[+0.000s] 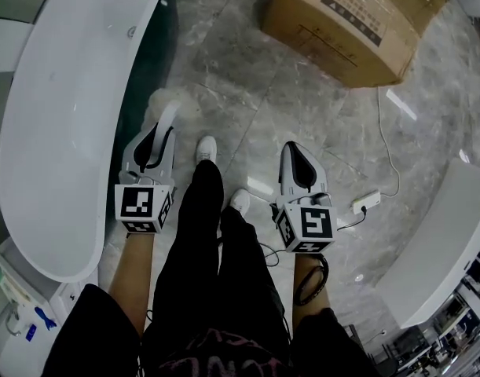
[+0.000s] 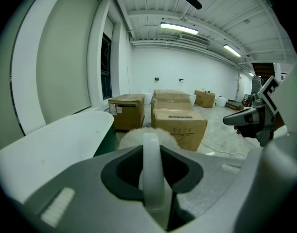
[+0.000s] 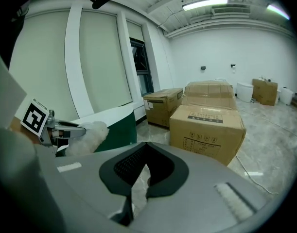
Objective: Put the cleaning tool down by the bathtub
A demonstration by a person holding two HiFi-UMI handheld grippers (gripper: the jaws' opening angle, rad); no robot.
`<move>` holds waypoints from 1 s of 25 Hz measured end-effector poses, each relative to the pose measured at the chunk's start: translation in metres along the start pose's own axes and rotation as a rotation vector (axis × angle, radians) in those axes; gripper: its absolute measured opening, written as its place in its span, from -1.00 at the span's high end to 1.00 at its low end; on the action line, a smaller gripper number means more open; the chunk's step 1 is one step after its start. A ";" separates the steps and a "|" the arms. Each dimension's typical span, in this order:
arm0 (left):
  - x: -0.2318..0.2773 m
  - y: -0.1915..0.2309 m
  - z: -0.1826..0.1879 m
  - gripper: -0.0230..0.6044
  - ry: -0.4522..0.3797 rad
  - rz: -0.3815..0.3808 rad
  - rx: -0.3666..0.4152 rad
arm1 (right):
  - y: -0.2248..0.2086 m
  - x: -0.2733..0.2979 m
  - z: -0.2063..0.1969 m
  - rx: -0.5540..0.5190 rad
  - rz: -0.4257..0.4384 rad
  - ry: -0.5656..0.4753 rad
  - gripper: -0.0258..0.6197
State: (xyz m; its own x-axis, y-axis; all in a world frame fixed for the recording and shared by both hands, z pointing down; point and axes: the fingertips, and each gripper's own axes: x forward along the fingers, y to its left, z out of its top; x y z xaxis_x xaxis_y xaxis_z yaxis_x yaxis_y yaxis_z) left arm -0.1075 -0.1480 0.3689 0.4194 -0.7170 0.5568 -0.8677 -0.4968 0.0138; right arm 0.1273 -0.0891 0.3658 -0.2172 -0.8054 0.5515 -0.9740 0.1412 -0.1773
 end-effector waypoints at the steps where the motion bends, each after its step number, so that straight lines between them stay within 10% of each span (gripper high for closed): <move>1: 0.004 0.002 -0.006 0.63 0.003 0.004 -0.003 | 0.000 0.005 -0.006 0.000 0.001 0.001 0.87; 25: 0.124 0.024 -0.153 0.63 0.043 0.028 0.031 | -0.044 0.126 -0.151 0.008 -0.007 0.043 0.87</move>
State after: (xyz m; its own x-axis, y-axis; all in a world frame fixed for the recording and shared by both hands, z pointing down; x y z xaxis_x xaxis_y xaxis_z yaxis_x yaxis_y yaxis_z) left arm -0.1171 -0.1746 0.5652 0.3827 -0.7096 0.5916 -0.8699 -0.4924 -0.0278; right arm 0.1329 -0.1101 0.5663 -0.2136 -0.7806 0.5874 -0.9748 0.1311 -0.1803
